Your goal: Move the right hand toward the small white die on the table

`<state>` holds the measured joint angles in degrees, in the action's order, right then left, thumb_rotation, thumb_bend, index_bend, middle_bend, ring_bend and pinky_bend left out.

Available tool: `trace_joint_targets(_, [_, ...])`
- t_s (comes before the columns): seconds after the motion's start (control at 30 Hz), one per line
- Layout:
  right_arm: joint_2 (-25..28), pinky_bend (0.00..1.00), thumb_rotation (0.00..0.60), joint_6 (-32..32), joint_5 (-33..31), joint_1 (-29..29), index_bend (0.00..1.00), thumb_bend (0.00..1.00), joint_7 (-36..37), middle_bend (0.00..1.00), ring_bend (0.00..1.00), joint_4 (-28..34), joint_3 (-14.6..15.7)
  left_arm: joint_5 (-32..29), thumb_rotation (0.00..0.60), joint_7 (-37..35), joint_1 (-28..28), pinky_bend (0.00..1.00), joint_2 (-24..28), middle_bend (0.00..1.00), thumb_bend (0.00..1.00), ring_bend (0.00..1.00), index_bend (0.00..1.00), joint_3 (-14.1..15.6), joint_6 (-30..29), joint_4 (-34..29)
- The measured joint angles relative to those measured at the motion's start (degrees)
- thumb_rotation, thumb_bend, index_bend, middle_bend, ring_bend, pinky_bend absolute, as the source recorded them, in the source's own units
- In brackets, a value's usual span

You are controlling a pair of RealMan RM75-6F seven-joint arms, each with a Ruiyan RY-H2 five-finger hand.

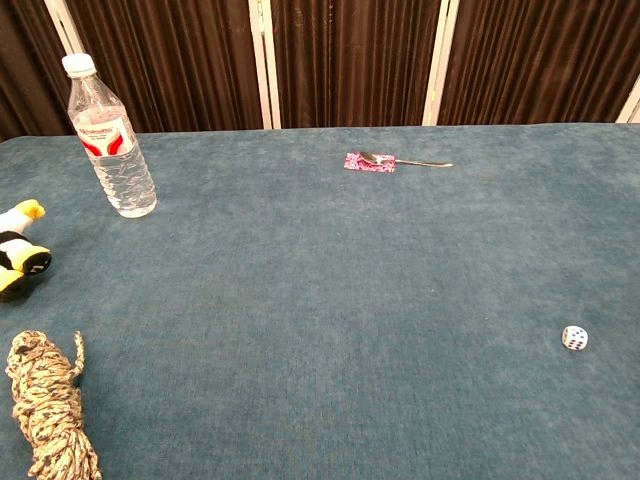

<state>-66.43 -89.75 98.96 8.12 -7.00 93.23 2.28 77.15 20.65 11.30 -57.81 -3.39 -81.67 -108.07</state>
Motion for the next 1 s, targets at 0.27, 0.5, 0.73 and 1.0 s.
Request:
trace_joint_targets(0.27, [0.0,0.03,0.600,3.1,-1.5,0.2,0.00,0.02,-0.6,0.12,0.06,0.4,-0.1,0.6,0.600,0.2,-0.1,0.00,0.0,0.00,0.00,0.00,0.00,0.1,0.0,0.1])
trace_joint_targets(0.5, [-1.6,0.98,0.600,12.0,-4.9,2.4,0.00,0.64,-2.9,0.74,0.76,-0.2,0.2,-0.1,0.600,0.7,0.2,0.00,-0.6,0.00,0.00,0.00,0.00,-0.2,0.9,0.8])
trace_joint_targets(0.73, [-2.8,1.00,0.600,24.7,-9.7,5.9,0.00,0.72,-4.8,0.75,0.80,0.1,1.7,-1.0,0.600,1.1,0.3,0.00,-0.9,0.00,0.00,0.00,0.00,-0.5,1.2,1.0])
trace_joint_targets(1.0, [-5.2,1.00,0.600,30.5,-15.1,7.8,0.00,0.73,-7.2,0.75,0.80,-0.6,2.5,-1.3,0.600,1.4,0.5,0.00,-1.1,0.00,0.00,0.00,0.00,-0.5,1.8,1.2])
